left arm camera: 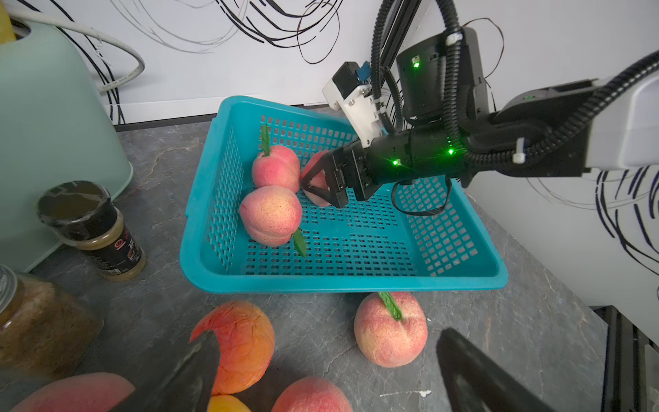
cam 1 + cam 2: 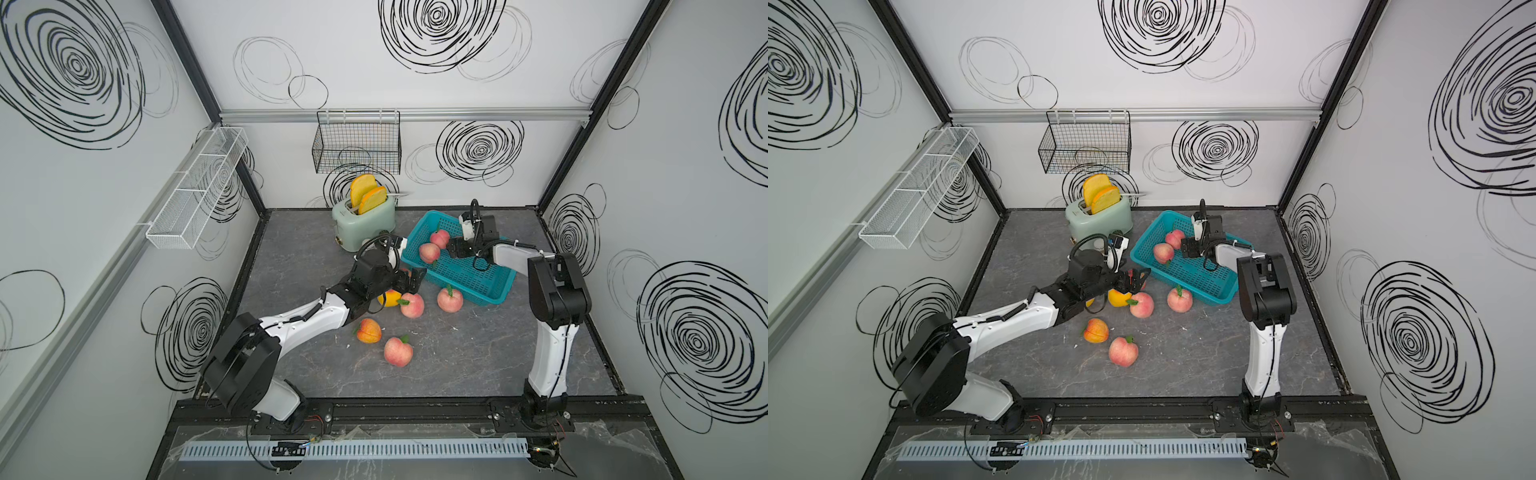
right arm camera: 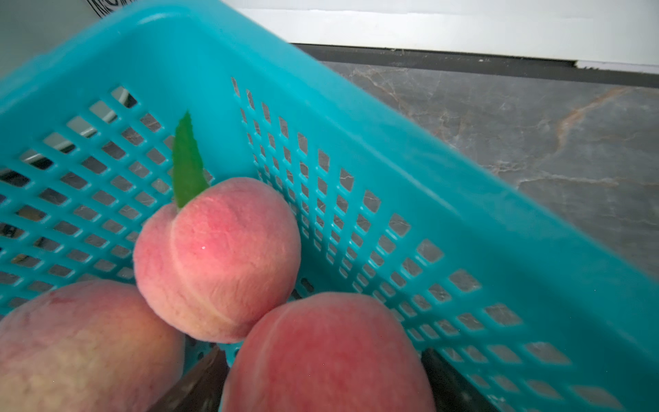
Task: Put the peaches into the basket
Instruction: Place the peach in the basket.
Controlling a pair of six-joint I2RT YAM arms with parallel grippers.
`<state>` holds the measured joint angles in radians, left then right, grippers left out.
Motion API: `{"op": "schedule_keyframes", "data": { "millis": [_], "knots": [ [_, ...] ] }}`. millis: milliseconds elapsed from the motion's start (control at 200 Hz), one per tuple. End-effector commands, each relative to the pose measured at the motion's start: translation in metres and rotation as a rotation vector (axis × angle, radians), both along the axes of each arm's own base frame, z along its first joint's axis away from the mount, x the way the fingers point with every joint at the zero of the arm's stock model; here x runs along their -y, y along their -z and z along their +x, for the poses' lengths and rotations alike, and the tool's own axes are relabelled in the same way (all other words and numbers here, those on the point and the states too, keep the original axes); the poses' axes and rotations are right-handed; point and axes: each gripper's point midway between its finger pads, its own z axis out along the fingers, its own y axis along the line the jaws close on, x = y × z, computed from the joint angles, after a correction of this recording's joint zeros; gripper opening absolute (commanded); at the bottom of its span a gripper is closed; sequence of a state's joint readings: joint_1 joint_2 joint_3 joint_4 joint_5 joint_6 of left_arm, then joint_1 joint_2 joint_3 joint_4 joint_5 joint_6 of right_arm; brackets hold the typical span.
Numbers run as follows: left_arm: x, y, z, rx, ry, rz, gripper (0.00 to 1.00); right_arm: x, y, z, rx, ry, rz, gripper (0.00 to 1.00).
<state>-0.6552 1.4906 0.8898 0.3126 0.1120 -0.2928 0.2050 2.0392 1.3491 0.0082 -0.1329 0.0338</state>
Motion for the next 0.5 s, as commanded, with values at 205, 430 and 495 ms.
{"op": "schedule_keyframes", "data": {
  "millis": [205, 430, 495],
  "knots": [
    [-0.011, -0.008, -0.015, 0.029, -0.010, 0.029, 0.98, -0.016, -0.076, -0.019, 0.138, -0.025, -0.003, 0.88],
    [-0.024, -0.014, -0.033, 0.004, -0.050, 0.057, 0.98, -0.034, -0.103, -0.055, 0.182, -0.068, 0.025, 0.89],
    [-0.029, -0.015, -0.037, -0.014, -0.069, 0.063, 0.98, -0.045, -0.109, -0.069, 0.193, -0.094, 0.033, 0.90]
  ]
}}
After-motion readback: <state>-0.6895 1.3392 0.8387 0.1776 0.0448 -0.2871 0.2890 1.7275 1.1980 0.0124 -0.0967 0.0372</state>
